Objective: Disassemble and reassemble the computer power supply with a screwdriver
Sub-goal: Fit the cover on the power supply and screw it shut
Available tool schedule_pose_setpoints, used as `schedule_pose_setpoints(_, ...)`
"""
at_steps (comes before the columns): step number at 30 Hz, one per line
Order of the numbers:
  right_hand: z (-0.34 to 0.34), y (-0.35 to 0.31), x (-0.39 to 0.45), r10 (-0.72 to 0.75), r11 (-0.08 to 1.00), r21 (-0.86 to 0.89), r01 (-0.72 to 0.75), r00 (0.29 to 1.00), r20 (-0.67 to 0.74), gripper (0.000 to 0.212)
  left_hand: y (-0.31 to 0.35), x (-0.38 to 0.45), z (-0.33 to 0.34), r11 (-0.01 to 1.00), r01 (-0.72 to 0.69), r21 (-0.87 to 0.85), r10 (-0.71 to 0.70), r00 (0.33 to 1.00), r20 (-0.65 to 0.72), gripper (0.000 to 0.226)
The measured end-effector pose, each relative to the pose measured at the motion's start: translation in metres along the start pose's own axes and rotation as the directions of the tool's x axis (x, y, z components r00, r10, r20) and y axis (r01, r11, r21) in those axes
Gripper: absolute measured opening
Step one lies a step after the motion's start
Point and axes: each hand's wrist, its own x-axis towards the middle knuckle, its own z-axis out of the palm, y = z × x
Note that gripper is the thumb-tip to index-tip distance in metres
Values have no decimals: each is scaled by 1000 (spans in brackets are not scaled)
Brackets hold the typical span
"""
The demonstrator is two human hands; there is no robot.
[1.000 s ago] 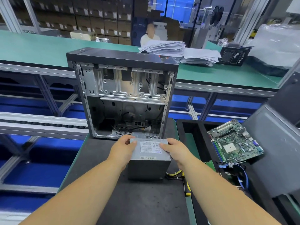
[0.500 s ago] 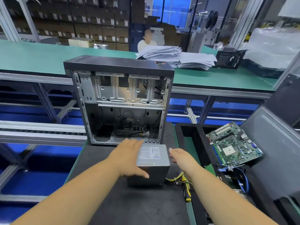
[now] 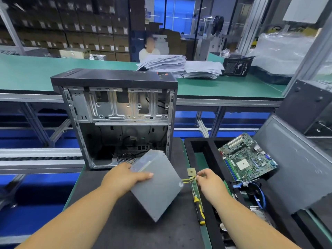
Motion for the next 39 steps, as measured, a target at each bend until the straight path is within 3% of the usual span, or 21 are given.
schedule_pose_setpoints(2, 3, -4, -1, -39, 998, -41, 39, 999, 0, 9, -4, 0, 1, 966, 118, -229, -91, 988, 122, 72)
schedule_pose_setpoints(4, 9, -9, -3, -70, 997, -44, 71, 997, 12, 18, -7, -5, 3, 860, 239, -451, -145, 961, 235, 77)
schedule_pose_setpoints(8, 22, -26, -16, -259, 966, -19, 259, 966, 2, 64, -21, -15, 19, 732, 352, -584, -185, 927, 326, 75)
schedule_pose_setpoints(12, 37, -65, -31, -484, 795, -226, 564, 812, 326, 130, -34, -21, 37, 659, 413, -628, -213, 904, 371, 98)
schedule_pose_setpoints(15, 52, -83, -32, -389, 649, -371, 664, 709, 589, 148, -41, -27, 50, 613, 468, -636, -254, 879, 403, 103)
schedule_pose_setpoints(18, 63, -90, -30, -273, 584, -447, 677, 683, 677, 149, -52, -28, 57, 607, 506, -613, -264, 856, 445, 104)
schedule_pose_setpoints(21, 70, -89, -30, -314, 557, -437, 706, 666, 677, 146, -60, -24, 52, 692, 507, -513, -269, 842, 468, 106)
schedule_pose_setpoints(23, 73, -85, -30, -370, 557, -408, 723, 656, 658, 145, -62, -21, 41, 845, 441, -303, -303, 861, 408, 98)
schedule_pose_setpoints(25, 77, -80, -31, -406, 544, -400, 738, 648, 644, 146, -57, -19, 25, 966, 250, 70, -260, 937, 234, 82)
schedule_pose_setpoints(26, 81, -78, -31, -418, 527, -406, 747, 643, 641, 147, -55, -17, 17, 963, 149, 226, -186, 971, 151, 81)
schedule_pose_setpoints(28, 87, -74, -32, -426, 497, -423, 757, 638, 641, 150, -54, -9, 7, 957, 13, 290, -52, 990, 129, 102)
schedule_pose_setpoints(31, 91, -72, -30, -406, 522, -407, 749, 638, 654, 152, -54, 0, 1, 933, -233, 273, 126, 925, 360, 140)
schedule_pose_setpoints(34, 79, -71, -24, -391, 724, -223, 653, 654, 648, 137, -49, 7, 3, 805, -429, 410, 198, 846, 495, 153)
schedule_pose_setpoints(37, 59, -59, -14, -407, 889, -9, 458, 798, 445, 94, -40, 11, 8, 682, -496, 537, 160, 818, 552, 154)
schedule_pose_setpoints(39, 48, -41, -5, -324, 935, -71, 348, 917, 231, 71, -35, 11, 11, 638, -493, 591, 128, 825, 550, 155)
